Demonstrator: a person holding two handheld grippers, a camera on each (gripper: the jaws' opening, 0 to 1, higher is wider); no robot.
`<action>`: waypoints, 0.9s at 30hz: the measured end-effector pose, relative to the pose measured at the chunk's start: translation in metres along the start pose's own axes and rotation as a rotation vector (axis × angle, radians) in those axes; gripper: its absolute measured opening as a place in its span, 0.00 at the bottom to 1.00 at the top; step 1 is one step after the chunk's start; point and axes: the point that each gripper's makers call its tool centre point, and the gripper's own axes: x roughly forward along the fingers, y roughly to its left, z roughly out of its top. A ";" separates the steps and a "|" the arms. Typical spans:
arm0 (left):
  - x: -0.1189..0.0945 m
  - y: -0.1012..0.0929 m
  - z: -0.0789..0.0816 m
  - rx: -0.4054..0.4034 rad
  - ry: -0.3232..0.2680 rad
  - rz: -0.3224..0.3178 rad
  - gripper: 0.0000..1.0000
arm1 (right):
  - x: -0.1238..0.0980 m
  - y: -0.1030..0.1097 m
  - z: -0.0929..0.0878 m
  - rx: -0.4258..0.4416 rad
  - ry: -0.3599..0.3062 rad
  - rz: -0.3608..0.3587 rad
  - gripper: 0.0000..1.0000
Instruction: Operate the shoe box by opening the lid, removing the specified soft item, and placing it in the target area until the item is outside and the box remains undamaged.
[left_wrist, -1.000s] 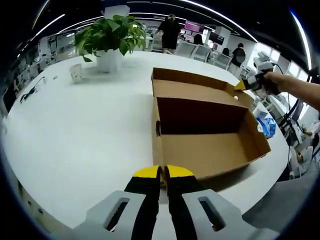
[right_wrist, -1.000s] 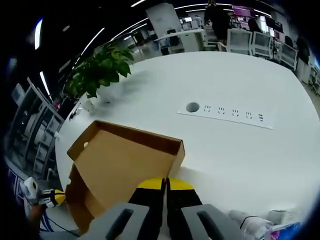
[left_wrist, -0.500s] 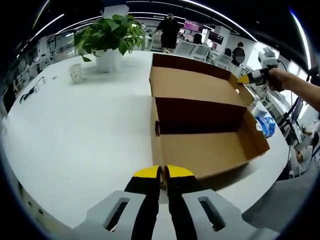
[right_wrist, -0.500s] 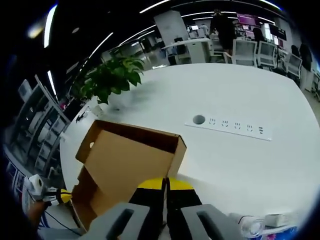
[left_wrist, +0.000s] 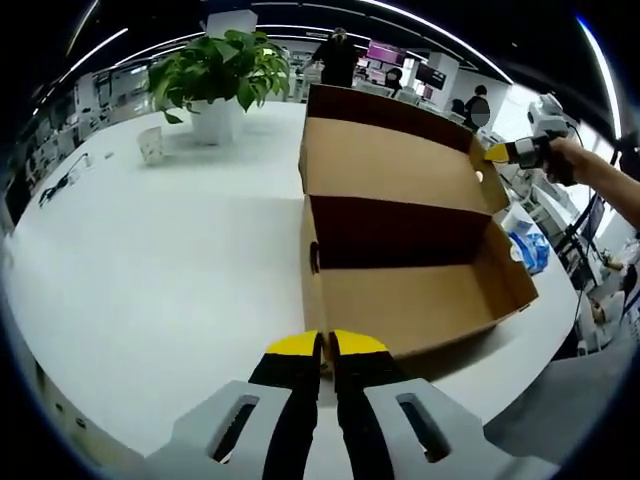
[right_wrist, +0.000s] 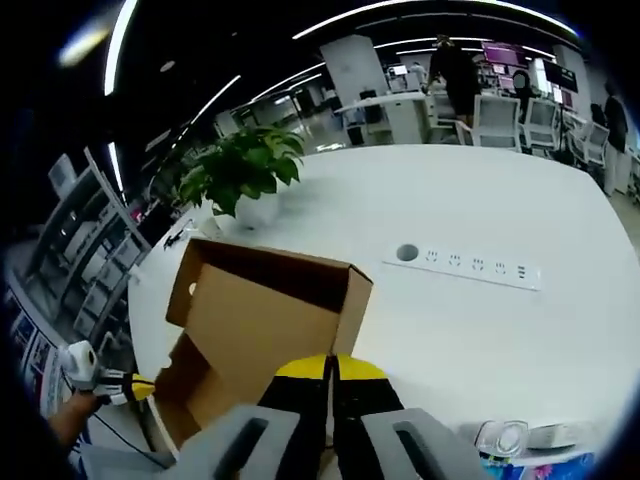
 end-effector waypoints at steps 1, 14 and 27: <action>0.000 0.000 0.000 0.001 0.000 0.000 0.01 | -0.003 0.002 -0.001 -0.003 -0.004 0.003 0.00; 0.000 -0.001 0.001 0.004 -0.003 -0.001 0.01 | -0.019 0.014 -0.002 -0.053 -0.051 0.022 0.00; 0.000 -0.001 0.001 0.008 -0.006 -0.003 0.01 | -0.031 0.020 -0.006 -0.095 -0.109 0.021 0.00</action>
